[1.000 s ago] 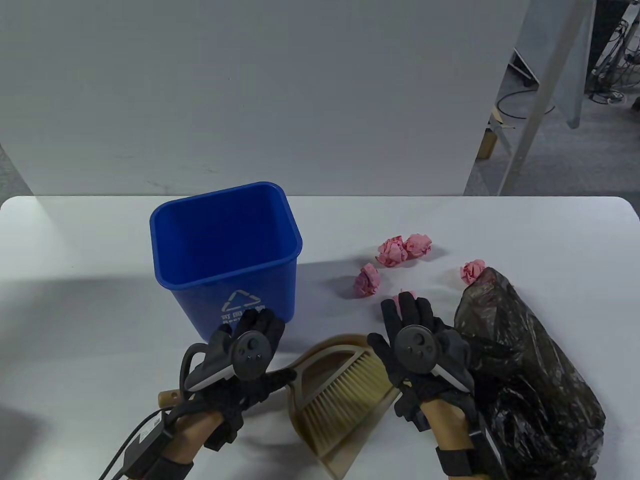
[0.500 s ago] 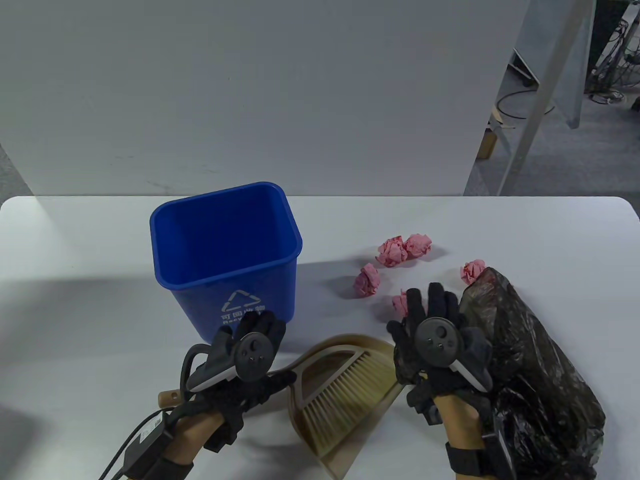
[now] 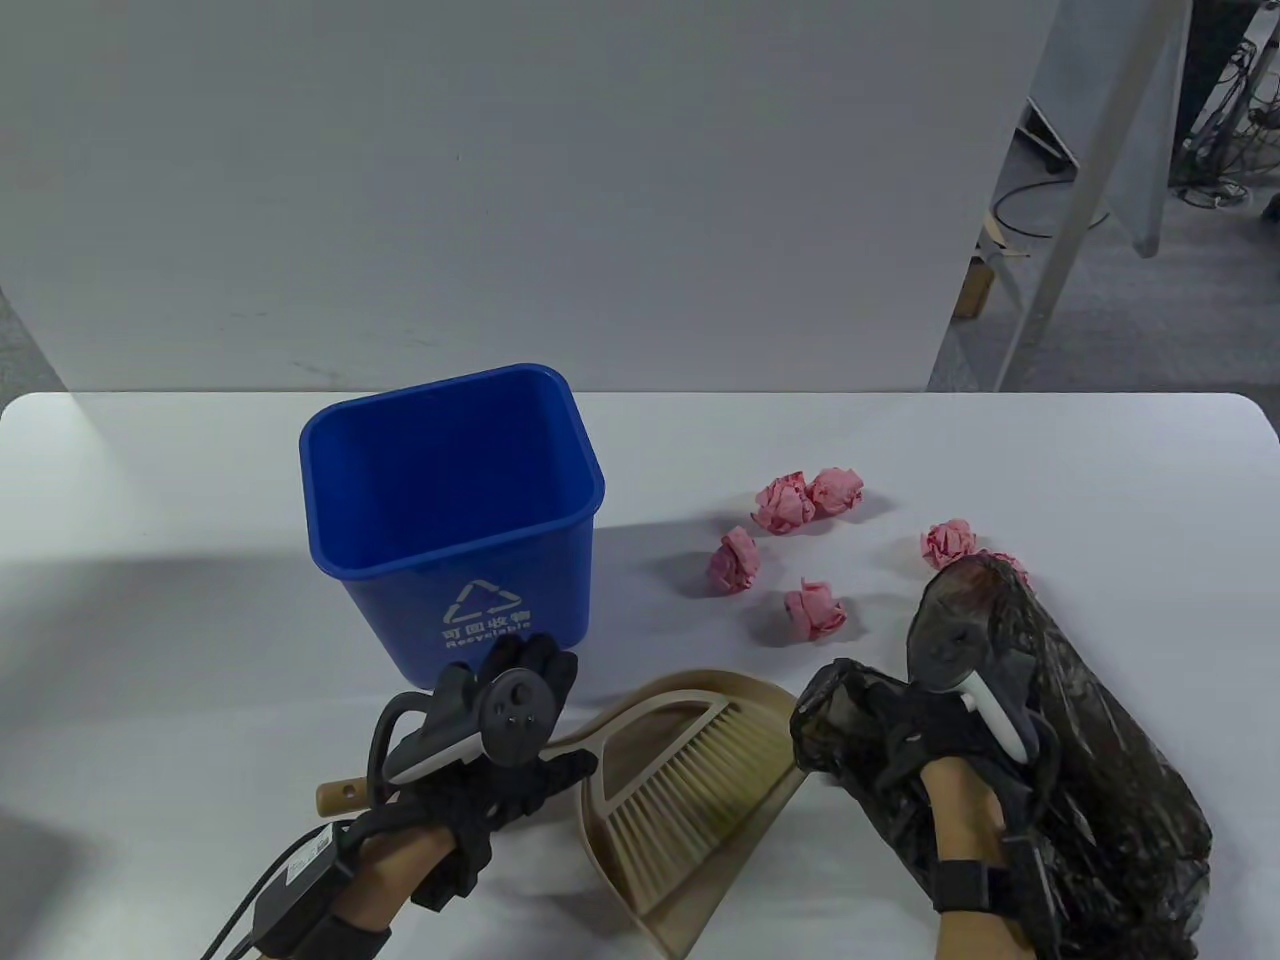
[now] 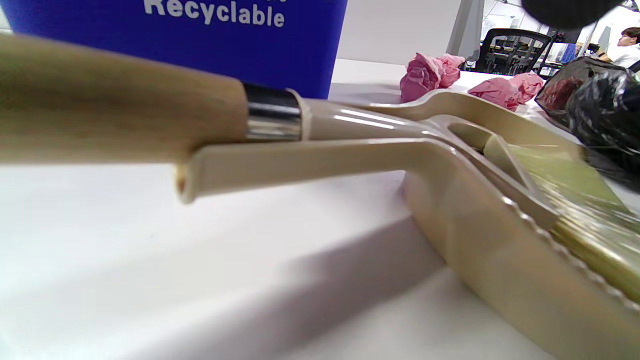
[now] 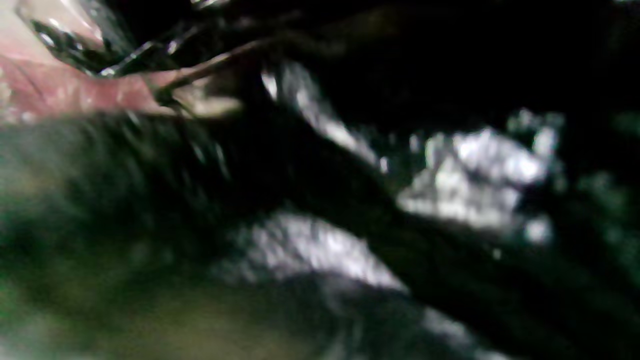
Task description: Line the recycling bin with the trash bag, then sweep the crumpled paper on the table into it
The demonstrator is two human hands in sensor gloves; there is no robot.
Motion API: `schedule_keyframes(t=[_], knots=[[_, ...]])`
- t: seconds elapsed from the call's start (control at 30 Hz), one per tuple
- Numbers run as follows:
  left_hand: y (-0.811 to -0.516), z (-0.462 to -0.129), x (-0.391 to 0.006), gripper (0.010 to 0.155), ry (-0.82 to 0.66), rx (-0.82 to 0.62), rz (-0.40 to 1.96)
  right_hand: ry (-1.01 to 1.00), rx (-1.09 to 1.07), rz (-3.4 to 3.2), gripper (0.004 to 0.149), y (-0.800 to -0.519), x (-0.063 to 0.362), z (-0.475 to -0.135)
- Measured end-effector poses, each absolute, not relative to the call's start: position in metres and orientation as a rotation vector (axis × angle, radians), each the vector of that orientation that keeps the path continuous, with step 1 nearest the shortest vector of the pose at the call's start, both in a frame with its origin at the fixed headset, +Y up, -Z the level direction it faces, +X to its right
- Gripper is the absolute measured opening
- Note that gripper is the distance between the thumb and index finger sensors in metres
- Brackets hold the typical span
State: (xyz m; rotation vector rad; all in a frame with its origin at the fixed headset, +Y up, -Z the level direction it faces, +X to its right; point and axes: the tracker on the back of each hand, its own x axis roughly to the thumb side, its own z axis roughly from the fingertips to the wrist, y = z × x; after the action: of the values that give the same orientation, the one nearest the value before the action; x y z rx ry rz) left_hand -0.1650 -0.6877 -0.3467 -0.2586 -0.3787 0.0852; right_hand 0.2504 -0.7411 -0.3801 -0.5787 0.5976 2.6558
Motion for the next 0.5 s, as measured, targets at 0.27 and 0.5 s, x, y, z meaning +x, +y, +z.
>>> schedule_keyframes(t=[0.27,0.5], knots=[[-0.688,-0.344,-0.162,0.091,-0.389,-0.262,0.081,0.627,-0.748,2.730,0.074,-0.757,0.254,-0.384],[-0.685,-0.343,-0.161,0.089,-0.386,-0.254,0.082,0.305,-0.881,2.604,0.041,-0.744,0.265,-0.379]])
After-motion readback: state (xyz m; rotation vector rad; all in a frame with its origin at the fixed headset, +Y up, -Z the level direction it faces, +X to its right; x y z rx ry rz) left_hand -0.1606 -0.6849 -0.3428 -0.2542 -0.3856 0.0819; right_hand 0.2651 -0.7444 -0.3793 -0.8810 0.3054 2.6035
